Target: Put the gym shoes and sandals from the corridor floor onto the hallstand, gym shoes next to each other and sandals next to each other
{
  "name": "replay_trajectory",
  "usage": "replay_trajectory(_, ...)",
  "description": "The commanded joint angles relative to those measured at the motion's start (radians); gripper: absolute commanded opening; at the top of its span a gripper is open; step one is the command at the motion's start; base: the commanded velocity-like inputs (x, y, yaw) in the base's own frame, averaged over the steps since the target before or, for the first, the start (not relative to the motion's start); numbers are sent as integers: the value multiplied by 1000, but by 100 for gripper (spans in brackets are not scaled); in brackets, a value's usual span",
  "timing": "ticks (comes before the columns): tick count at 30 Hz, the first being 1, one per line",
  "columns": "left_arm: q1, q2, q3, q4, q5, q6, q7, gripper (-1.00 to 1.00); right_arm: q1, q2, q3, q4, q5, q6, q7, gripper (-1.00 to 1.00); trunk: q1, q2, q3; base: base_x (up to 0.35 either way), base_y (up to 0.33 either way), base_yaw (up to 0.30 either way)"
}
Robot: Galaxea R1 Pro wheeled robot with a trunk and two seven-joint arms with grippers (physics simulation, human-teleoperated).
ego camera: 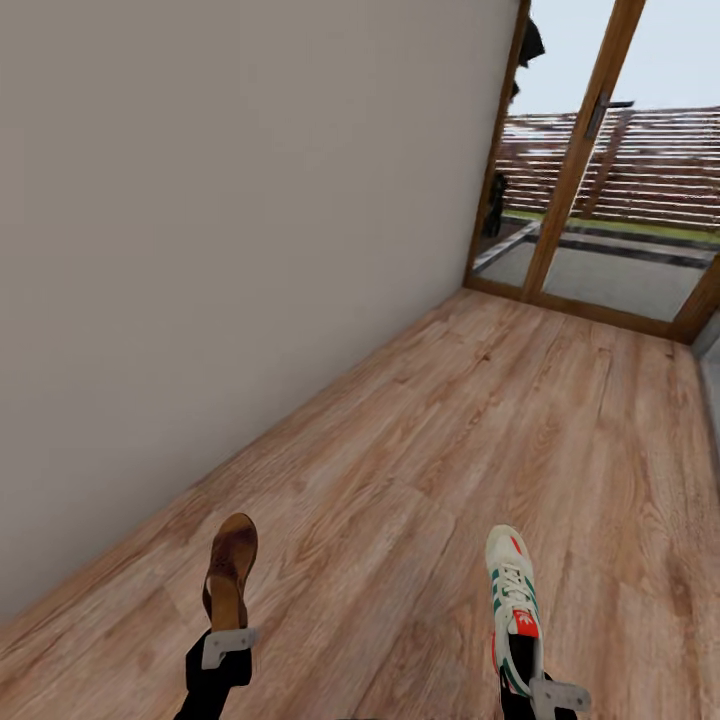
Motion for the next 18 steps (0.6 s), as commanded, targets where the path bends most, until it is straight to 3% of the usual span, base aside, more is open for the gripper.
replay_trajectory(1, 0, -1, 5, 0, -10, -3, 0, -100, -1, -1, 9, 0, -10, -4, -4, -100, 0, 0, 0, 0, 0, -300)
replay_trajectory(18, 0, -1, -2, 1, -10, -3, 0, -100, -1, -2, 9, 0, -10, -4, -4, -100, 0, 0, 10, 2, 0, -300)
